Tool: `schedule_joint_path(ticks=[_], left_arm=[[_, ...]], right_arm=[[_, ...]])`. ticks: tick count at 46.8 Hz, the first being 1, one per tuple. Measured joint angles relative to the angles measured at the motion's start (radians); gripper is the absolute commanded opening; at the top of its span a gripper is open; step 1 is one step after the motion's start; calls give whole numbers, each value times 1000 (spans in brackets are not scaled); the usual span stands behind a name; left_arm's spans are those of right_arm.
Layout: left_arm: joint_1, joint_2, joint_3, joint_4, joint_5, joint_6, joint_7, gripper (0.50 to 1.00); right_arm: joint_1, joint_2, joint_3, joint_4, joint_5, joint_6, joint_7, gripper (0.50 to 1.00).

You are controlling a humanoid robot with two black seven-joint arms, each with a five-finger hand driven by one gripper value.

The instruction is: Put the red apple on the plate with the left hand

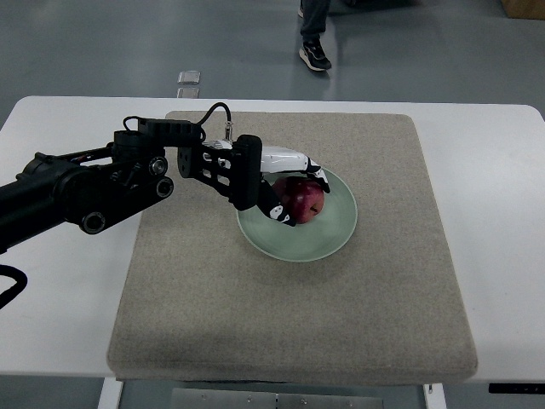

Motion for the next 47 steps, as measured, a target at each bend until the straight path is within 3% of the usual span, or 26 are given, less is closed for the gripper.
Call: schedule_joint_path(ticks=[5, 29, 47], left_arm=[[6, 0, -2, 0, -2, 6, -1, 964], [4, 0, -11, 44, -6, 15, -1, 964], [1, 8, -85, 203, -8, 49, -1, 964]], right_arm=[[0, 0, 0, 0, 0, 0, 0, 964], [0, 0, 0, 0, 1, 0, 0, 964], [0, 0, 0, 0, 0, 0, 0, 964]])
